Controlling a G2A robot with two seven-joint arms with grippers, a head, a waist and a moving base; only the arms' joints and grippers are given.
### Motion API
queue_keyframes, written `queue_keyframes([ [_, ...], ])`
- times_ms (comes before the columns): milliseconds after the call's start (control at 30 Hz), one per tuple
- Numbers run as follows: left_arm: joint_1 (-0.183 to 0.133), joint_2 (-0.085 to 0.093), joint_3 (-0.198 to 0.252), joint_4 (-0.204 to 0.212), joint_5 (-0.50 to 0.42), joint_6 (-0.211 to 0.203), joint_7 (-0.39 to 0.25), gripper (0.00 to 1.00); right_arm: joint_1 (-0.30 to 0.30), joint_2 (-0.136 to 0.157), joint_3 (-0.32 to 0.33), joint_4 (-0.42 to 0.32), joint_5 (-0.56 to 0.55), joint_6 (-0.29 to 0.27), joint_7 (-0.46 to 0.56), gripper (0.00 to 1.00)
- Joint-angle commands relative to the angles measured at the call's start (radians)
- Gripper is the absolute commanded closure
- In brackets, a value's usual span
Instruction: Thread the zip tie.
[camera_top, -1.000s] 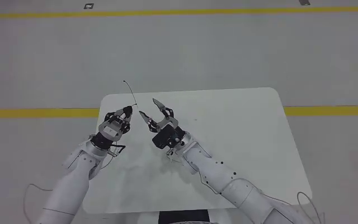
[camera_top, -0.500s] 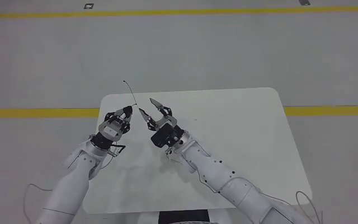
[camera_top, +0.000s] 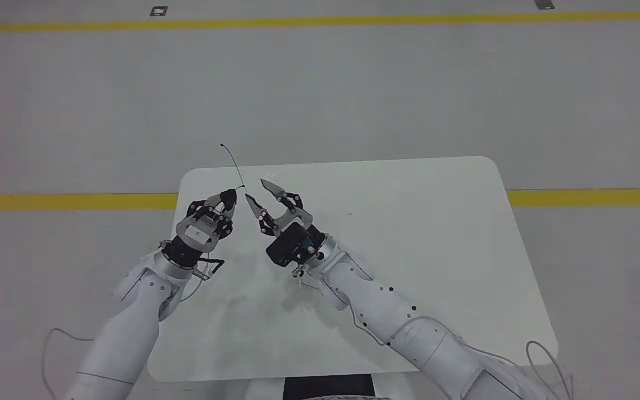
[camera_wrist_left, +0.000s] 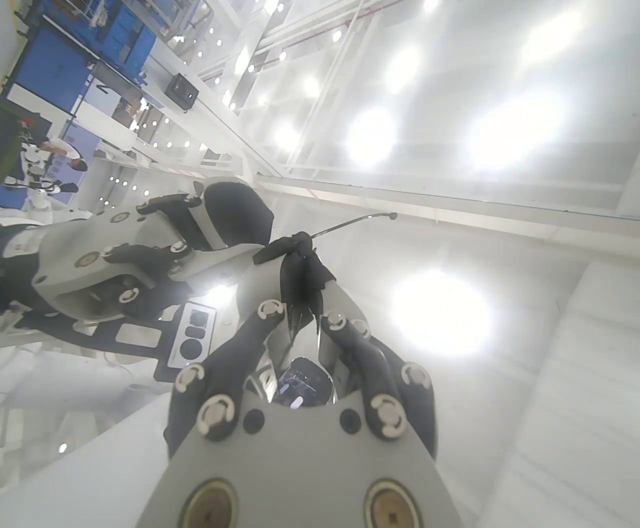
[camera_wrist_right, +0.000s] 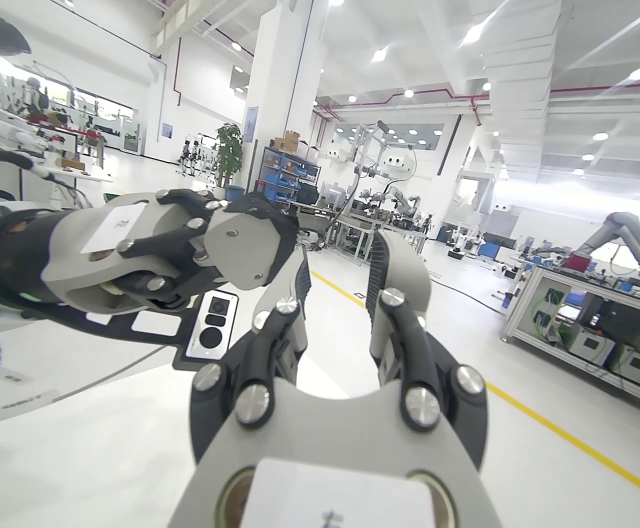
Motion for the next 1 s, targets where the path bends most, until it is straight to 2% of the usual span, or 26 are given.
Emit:
queue_keyframes([
  [0, 0.0, 0.0, 0.0, 0.0, 0.0, 0.0, 0.0, 1.0, -0.001, -0.001, -0.002, 0.0, 0.0, -0.002, -0.003, 0.76],
  [133, 0.0, 0.0, 0.0, 0.0, 0.0, 0.0, 0.0, 1.0, -0.002, -0.005, -0.004, 0.002, 0.0, -0.005, -0.006, 0.77],
  [333, 0.0, 0.0, 0.0, 0.0, 0.0, 0.0, 0.0, 1.0, 0.002, -0.011, -0.006, 0.009, 0.0, -0.013, -0.011, 0.85],
  [667, 0.0, 0.0, 0.0, 0.0, 0.0, 0.0, 0.0, 1.0, 0.009, -0.02, -0.008, 0.023, 0.0, -0.019, -0.015, 0.83],
  [967, 0.0, 0.0, 0.0, 0.0, 0.0, 0.0, 0.0, 1.0, 0.02, -0.027, -0.009, 0.037, 0.0, -0.021, -0.019, 0.85],
])
